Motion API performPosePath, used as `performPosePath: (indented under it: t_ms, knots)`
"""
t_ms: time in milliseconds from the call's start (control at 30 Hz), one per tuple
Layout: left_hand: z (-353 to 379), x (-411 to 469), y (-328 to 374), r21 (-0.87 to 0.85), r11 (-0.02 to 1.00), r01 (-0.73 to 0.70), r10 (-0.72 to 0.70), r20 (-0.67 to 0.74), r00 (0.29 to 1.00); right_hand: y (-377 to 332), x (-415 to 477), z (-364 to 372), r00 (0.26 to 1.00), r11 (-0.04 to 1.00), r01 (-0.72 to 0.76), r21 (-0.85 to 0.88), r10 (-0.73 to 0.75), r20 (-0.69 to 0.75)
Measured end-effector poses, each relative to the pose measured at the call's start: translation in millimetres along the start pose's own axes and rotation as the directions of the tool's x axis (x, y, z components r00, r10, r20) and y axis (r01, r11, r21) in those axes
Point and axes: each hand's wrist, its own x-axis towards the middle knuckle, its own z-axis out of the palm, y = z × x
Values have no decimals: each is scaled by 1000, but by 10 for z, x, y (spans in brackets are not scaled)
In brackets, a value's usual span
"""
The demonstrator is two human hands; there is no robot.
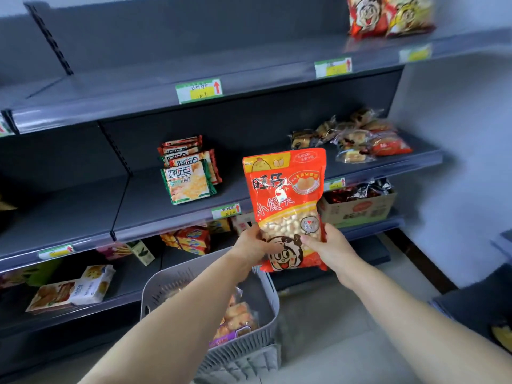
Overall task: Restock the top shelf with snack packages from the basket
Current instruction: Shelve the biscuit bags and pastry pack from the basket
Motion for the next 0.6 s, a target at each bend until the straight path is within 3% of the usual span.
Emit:
performPosePath:
  t_ms: [233,433,600]
  knots:
    - [1059,-5,676,21,987,-158,159,-29,987,-170,-82,-1111,979,987,155,40,-149,-137]
    - [1616,-71,1418,73,933,-352,357,-77,931,-553,-103,-1790,919,956,289,59,-259,-298]
    - [1851,-76,2008,28,905,-424,424,-126,897,-1019,-31,-2141,810,911,382,-157,-412,-417]
